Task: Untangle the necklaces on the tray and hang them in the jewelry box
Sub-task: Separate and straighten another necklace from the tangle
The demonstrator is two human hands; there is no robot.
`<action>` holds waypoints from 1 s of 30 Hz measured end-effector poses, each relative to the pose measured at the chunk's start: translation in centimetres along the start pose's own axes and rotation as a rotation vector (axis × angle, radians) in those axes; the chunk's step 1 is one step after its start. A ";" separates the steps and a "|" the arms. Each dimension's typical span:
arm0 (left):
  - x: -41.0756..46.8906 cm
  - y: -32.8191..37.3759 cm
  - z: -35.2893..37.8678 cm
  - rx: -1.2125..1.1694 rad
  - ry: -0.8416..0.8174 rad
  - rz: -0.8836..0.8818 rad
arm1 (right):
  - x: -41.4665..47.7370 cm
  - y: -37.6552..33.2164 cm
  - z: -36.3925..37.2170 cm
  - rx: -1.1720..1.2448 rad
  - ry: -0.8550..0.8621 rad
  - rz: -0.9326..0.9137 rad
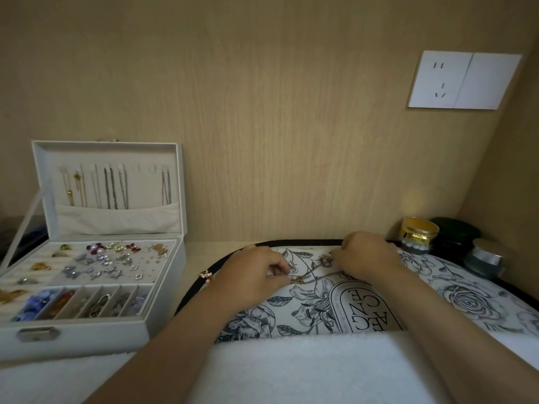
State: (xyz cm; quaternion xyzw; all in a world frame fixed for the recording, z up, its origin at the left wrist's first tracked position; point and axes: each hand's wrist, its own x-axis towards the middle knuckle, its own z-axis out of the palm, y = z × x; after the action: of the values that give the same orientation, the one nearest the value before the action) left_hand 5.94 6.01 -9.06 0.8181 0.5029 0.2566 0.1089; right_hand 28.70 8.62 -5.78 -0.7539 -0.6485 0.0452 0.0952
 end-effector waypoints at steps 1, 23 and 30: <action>0.0 0.1 0.1 0.059 0.000 0.016 | -0.1 -0.1 0.2 -0.130 0.026 -0.034; 0.5 1.5 0.9 -0.510 0.128 -0.291 | -0.5 -1.5 1.7 0.737 -0.207 -0.580; 1.1 1.6 -0.4 -1.040 0.124 -0.459 | -0.5 -1.6 1.5 0.765 -0.217 -0.532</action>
State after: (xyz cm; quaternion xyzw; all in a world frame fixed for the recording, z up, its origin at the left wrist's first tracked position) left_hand 7.32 6.18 -7.68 0.5102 0.4808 0.4875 0.5205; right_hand 26.73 8.49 -6.98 -0.4634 -0.7620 0.3331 0.3061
